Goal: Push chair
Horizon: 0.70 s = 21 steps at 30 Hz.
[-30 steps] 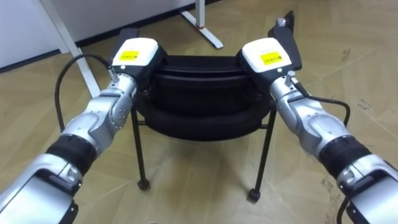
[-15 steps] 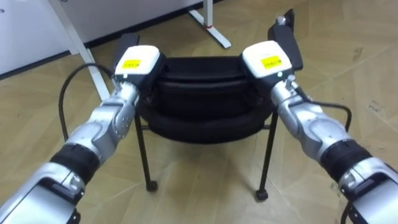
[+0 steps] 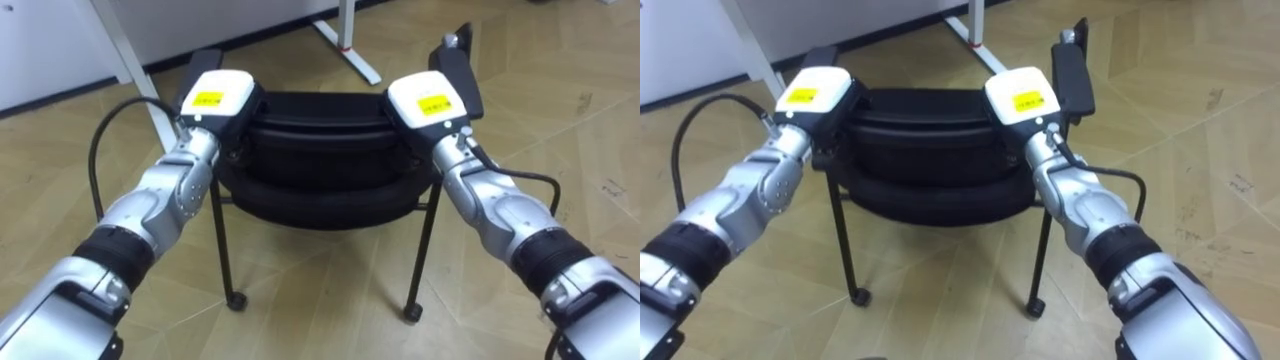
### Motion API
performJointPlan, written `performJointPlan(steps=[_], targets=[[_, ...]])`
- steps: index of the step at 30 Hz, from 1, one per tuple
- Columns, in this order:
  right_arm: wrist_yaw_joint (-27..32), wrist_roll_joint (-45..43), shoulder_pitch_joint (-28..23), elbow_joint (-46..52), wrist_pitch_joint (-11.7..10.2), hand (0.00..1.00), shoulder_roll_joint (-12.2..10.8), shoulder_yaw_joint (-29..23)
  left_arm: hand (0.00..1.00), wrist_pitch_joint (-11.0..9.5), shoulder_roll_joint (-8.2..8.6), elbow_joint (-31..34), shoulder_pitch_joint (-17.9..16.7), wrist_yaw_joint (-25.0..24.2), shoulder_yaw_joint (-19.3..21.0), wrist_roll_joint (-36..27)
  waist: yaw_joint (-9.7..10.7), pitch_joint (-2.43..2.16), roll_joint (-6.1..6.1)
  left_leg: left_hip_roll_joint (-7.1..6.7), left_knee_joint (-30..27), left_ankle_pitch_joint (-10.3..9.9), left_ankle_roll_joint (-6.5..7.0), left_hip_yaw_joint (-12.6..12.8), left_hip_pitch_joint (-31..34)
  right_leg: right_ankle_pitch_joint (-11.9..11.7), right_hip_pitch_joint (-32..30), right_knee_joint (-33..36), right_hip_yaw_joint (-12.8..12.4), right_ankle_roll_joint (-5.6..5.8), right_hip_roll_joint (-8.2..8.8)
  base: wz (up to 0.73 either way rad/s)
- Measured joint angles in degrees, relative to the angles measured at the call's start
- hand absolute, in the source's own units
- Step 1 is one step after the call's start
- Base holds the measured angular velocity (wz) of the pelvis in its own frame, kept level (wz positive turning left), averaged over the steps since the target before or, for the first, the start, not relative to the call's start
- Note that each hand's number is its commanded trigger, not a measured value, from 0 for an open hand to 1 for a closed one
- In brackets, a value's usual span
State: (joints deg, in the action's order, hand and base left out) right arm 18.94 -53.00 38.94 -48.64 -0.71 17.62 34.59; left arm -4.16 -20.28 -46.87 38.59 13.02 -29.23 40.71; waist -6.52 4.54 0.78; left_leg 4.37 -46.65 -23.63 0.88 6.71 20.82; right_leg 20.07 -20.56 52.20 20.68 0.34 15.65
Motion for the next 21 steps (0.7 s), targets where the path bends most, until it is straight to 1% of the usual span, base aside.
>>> performJointPlan(steps=[1, 2, 4, 5, 7, 9, 10, 11, 12, 13, 14, 15, 16, 17, 18, 19, 20, 21], targets=[[0.2, 0.1, 0.3, 0.0, 0.0, 1.0, 0.0, 0.0, 1.0, -0.1, -0.31, 0.0, 0.5, 0.0, -0.1, 0.0, 0.2, -0.14, -0.23, 0.01, 0.1, 0.3, -0.05, -0.8, 0.7, 0.0, 0.1, -1.5, 0.1, -0.02, -0.82, 0.09], [0.2, 0.4, 0.8, 0.1, 0.1, 1.0, 0.0, 0.0, 1.0, 0.0, -0.64, 0.1, 1.0, 0.0, -0.2, -0.1, 0.3, -0.18, 0.11, -0.16, 0.7, 0.9, -0.11, -0.9, 1.1, 0.2, 0.0, -2.8, 0.2, -0.39, -1.0, 0.11], [0.2, 0.8, 1.6, 0.0, 0.3, 1.0, -0.1, 0.1, 1.0, 0.0, -1.08, 0.1, 1.8, 0.0, -0.3, -0.1, 0.3, -0.03, 0.89, -0.52, 1.8, 1.8, -0.18, -0.9, 1.7, 0.9, 0.2, -5.0, 0.3, -1.5, -1.29, 0.1], [0.2, 1.0, 1.9, -0.1, 0.4, 1.0, -0.2, 0.1, 1.0, 0.1, -1.18, 0.1, 2.3, 0.0, -0.4, -0.1, 0.5, 0.14, 1.12, -0.69, 2.4, 2.6, -0.67, -1.2, 1.7, 1.3, 0.5, -5.9, 0.5, -1.68, -1.62, 0.16], [0.2, 1.0, 1.9, -0.4, 0.4, 1.0, -0.5, 0.1, 1.0, 0.3, -1.19, 0.0, 2.1, 0.0, -0.4, 0.0, 0.7, 0.12, 1.18, -0.7, 3.1, 3.2, -0.64, -1.8, 1.6, 1.4, 1.4, -6.8, 1.5, -1.87, -1.75, 0.18], [0.1, 1.0, 1.9, -0.4, 0.3, 1.0, -0.5, 0.1, 1.0, 0.4, -1.27, 0.2, 2.1, 0.0, -0.3, 0.3, 1.0, 0.03, 1.44, -0.79, 3.9, 3.9, -0.91, -2.3, 1.3, 1.6, 1.4, -7.4, 1.6, -2.23, -2.49, 0.1], [0.1, 0.9, 2.0, -0.3, 0.3, 1.0, -0.5, 0.1, 1.0, 0.4, -1.38, 0.2, 1.8, 0.0, -0.3, 0.3, 0.9, -0.01, 1.5, -0.65, 4.5, 4.4, -1.21, -2.4, 1.2, 1.7, 1.2, -7.9, 1.9, -2.47, -2.81, 0.04], [-0.3, 0.6, 2.0, -0.1, 0.3, 1.0, -0.6, 0.1, 1.0, 0.5, -1.47, 0.4, 1.6, 0.0, -0.2, 0.3, 0.8, -0.11, 1.63, -0.53, 4.9, 4.6, -1.44, -2.3, 1.0, 2.0, 1.6, -8.0, 2.0, -2.87, -2.78, 0.04], [-0.3, 0.5, 2.0, -0.1, 0.3, 1.0, -0.7, 0.1, 1.0, 0.5, -1.52, 0.4, 1.2, 0.1, -0.2, 0.2, 0.8, -0.13, 1.66, -0.32, 4.9, 4.8, -1.53, -2.3, 0.9, 2.3, 1.8, -8.0, 2.2, -3.0, -2.8, 0.1], [-0.4, 0.2, 2.0, -0.2, 0.3, 1.0, -0.9, 0.0, 1.0, 0.5, -1.59, 0.3, 1.1, 0.3, -0.1, 0.2, 0.9, -0.13, 1.64, 0.21, 3.4, 5.2, -1.96, -2.1, 1.2, 2.8, 2.3, -8.0, 3.0, -3.48, -2.82, 0.25], [-0.4, 0.2, 2.0, -0.4, 0.3, 1.0, -1.2, 0.0, 1.0, 0.6, -1.61, 0.3, 0.9, 0.5, -0.3, 0.2, 1.6, -0.12, 1.64, 1.2, 0.3, 6.2, -2.41, -2.0, 2.6, 3.6, 2.9, -7.8, 4.0, -3.74, -3.15, 0.31], [-0.4, 0.2, 2.0, -0.6, 0.2, 1.0, -1.4, 0.0, 1.0, 0.7, -1.6, 0.3, 0.8, 0.6, -0.5, 0.2, 1.7, -0.11, 1.67, 1.75, -1.8, 7.0, -1.98, -2.0, 3.4, 4.1, 3.4, -7.5, 4.4, -3.78, -3.35, 0.27], [-0.5, 0.2, 1.9, -2.0, -0.2, 1.0, -1.9, 0.0, 1.0, 1.1, -1.46, 0.3, 0.2, 0.7, -1.1, 0.2, 1.6, -0.11, 1.68, 2.98, -6.4, 9.0, -1.48, -1.9, 4.8, 5.2, 4.7, -7.2, 4.8, -3.83, -3.89, 0.09], [-0.5, 0.2, 1.4, -2.8, -0.7, 1.0, -2.3, 0.0, 1.0, 1.4, -1.21, 0.2, -0.7, 1.1, -1.3, 0.2, 1.2, -0.07, 1.78, 3.73, -10.4, 12.1, -1.17, -2.3, 6.2, 6.2, 6.2, -7.1, 4.8, -3.87, -4.48, 0.0], [-0.6, 0.2, 0.7, -3.0, -1.0, 1.0, -2.5, 0.0, 1.0, 1.4, -1.03, 0.3, -1.8, 1.6, -1.3, 0.2, 0.8, -0.03, 2.06, 4.0, -14.1, 15.7, -0.92, -2.5, 7.3, 6.9, 7.9, -7.0, 4.8, -4.24, -4.79, 0.0], [-0.7, 0.2, 0.3, -3.1, -1.2, 1.0, -2.7, 0.1, 1.0, 1.4, -0.96, 0.3, -2.2, 1.7, -1.3, 0.2, 0.5, -0.03, 2.43, 3.99, -15.2, 17.4, -0.88, -2.6, 7.7, 7.0, 8.5, -6.9, 4.8, -4.43, -4.77, 0.0], [-1.2, 0.2, -0.1, -3.2, -1.4, 1.0, -2.7, 0.2, 1.0, 1.4, -0.86, 0.2, -2.9, 1.8, -1.4, 0.2, 0.0, 0.23, 3.01, 4.03, -17.1, 20.1, -1.02, -3.0, 8.3, 7.4, 9.8, -6.8, 4.8, -4.86, -4.98, -0.03], [-1.4, 0.2, -0.4, -3.0, -1.4, 1.0, -2.9, 0.3, 1.0, 1.4, -0.74, 0.2, -3.5, 1.9, -1.2, 0.3, -0.5, 0.28, 3.29, 4.29, -18.3, 22.3, -0.66, -3.0, 8.7, 7.8, 10.6, -6.8, 4.7, -5.34, -5.21, -0.05]])
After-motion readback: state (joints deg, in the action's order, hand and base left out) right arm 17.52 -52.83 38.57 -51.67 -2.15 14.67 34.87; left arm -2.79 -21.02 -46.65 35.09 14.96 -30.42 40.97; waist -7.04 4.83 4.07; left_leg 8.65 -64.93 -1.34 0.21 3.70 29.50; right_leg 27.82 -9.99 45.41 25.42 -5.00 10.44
